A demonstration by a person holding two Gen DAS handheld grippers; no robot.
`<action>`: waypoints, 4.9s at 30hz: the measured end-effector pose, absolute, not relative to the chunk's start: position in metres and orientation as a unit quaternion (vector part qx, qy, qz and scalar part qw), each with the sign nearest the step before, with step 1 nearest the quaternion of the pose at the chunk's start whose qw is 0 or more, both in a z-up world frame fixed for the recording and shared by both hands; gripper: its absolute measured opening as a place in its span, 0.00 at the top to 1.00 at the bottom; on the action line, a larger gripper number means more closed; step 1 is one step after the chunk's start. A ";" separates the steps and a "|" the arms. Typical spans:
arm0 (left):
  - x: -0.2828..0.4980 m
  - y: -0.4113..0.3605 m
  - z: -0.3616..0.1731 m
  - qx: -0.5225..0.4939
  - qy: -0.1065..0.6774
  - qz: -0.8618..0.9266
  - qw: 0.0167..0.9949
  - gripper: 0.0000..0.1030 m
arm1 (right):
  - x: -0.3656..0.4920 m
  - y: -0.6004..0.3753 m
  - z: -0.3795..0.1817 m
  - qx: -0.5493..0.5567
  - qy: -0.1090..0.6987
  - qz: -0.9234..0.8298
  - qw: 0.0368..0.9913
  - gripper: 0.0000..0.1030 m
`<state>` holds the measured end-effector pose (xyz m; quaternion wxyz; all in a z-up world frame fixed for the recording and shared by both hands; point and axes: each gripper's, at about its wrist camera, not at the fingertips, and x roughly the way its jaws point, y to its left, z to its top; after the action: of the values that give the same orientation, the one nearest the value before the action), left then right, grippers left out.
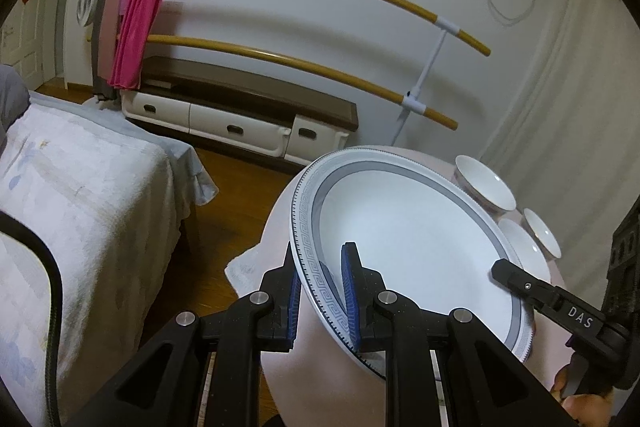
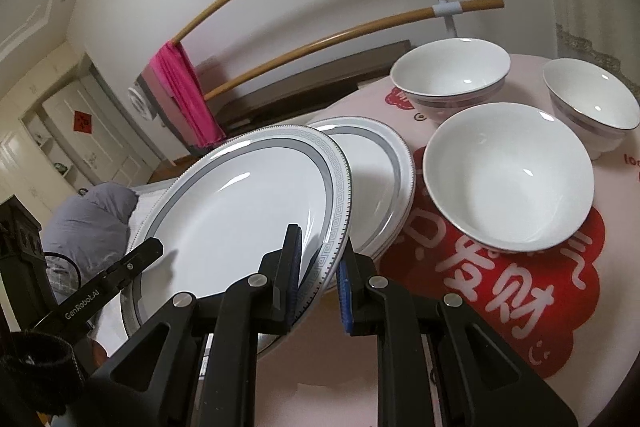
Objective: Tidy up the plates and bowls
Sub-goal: 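Lift and carry the held plate with both tools toward the plate stack, then lower the held grey-rimmed plate onto the plate stack with both tools, then open both tools to release the plate and lift them away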
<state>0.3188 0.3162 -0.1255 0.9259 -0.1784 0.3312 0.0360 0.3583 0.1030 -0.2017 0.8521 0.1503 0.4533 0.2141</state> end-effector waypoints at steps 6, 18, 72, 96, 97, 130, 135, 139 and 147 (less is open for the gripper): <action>0.374 0.329 -0.142 -0.176 0.342 0.024 0.923 0.85 | 0.368 0.102 -0.211 0.149 0.460 0.190 0.855 0.84; 0.428 0.338 -0.162 -0.165 0.359 0.016 0.919 0.85 | 0.385 0.102 -0.223 0.149 0.477 0.154 0.853 0.84; 0.449 0.318 -0.170 -0.148 0.371 0.029 0.916 0.83 | 0.377 0.122 -0.219 0.066 0.480 0.087 0.870 0.71; 0.450 0.307 -0.169 -0.132 0.371 0.041 0.919 0.82 | 0.385 0.111 -0.242 0.138 0.489 0.105 0.855 0.60; 0.450 0.307 -0.170 -0.132 0.372 0.041 0.918 0.82 | 0.385 0.111 -0.242 0.137 0.488 0.106 0.856 0.60; 0.457 0.304 -0.175 -0.138 0.380 0.043 0.914 0.60 | 0.385 0.109 -0.243 0.129 0.474 0.120 0.863 0.55; 0.435 0.296 -0.158 -0.127 0.360 0.054 0.923 0.40 | 0.373 0.102 -0.234 0.131 0.474 0.129 0.861 0.55; 0.411 0.281 -0.146 -0.121 0.352 0.058 0.926 0.34 | 0.358 0.095 -0.222 0.125 0.477 0.140 0.859 0.52; 0.364 0.244 -0.117 -0.107 0.327 0.037 0.938 0.19 | 0.319 0.058 -0.183 0.130 0.447 0.158 0.871 0.42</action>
<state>0.3638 0.2436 -0.1173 0.9383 -0.1074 0.3267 0.0369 0.3190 0.0580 -0.1835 0.8710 0.1305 0.4466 0.1579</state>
